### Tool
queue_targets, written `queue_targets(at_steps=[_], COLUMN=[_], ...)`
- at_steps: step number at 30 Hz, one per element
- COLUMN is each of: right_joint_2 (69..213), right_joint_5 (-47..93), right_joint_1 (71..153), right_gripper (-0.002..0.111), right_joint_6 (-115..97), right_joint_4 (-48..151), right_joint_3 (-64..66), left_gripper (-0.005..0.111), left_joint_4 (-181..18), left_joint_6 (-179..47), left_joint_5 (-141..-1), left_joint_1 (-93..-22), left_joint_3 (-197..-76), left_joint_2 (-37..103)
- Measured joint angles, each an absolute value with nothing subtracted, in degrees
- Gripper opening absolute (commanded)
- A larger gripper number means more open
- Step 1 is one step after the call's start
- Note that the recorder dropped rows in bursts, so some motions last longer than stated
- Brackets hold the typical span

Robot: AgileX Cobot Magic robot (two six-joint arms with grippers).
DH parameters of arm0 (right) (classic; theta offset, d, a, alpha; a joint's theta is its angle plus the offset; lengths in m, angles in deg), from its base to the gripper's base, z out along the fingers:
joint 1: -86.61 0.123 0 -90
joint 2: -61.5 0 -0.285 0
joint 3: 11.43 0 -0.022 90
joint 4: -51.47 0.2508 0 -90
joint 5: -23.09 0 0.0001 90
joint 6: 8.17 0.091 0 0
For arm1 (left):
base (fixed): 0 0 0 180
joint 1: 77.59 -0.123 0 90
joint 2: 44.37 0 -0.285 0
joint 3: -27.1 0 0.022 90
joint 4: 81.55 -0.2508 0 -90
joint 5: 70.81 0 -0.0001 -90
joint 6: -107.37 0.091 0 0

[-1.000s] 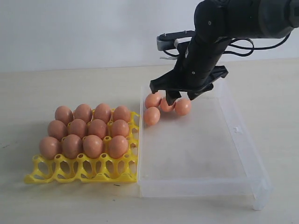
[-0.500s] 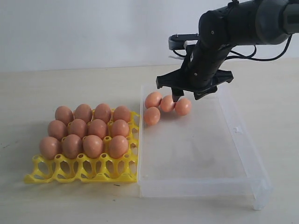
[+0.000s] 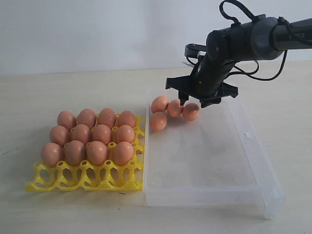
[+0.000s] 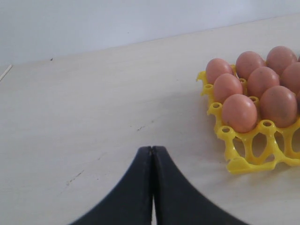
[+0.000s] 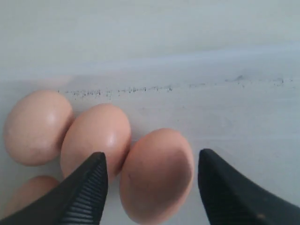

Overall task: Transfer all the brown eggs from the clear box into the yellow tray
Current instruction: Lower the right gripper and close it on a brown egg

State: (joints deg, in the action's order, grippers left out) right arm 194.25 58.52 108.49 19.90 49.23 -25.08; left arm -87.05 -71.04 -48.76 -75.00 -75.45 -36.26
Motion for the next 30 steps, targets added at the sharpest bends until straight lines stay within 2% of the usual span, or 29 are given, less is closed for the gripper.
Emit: queue_targets(at_steps=[26, 28, 30], right_joint_2=[199.1, 199.1, 199.1], right_joint_5=[57.5, 57.5, 57.5], right_joint_1=[107.9, 107.9, 107.9], right_gripper=[0.055, 0.052, 0.040], right_joint_6=[20.2, 20.0, 19.1], right_joint_4=[50.8, 50.8, 50.8], right_joint_3=[-26.4, -26.4, -26.4], left_gripper=[0.000, 0.000, 0.000], left_joint_4=[-87.1, -87.1, -87.1], left_joint_6=[-71.0, -71.0, -71.0], left_joint_5=[-48.8, -48.8, -48.8], left_joint_1=[-75.0, -75.0, -75.0], left_joint_3=[-75.4, -75.4, -75.4], left_joint_2=[-36.3, -36.3, -36.3])
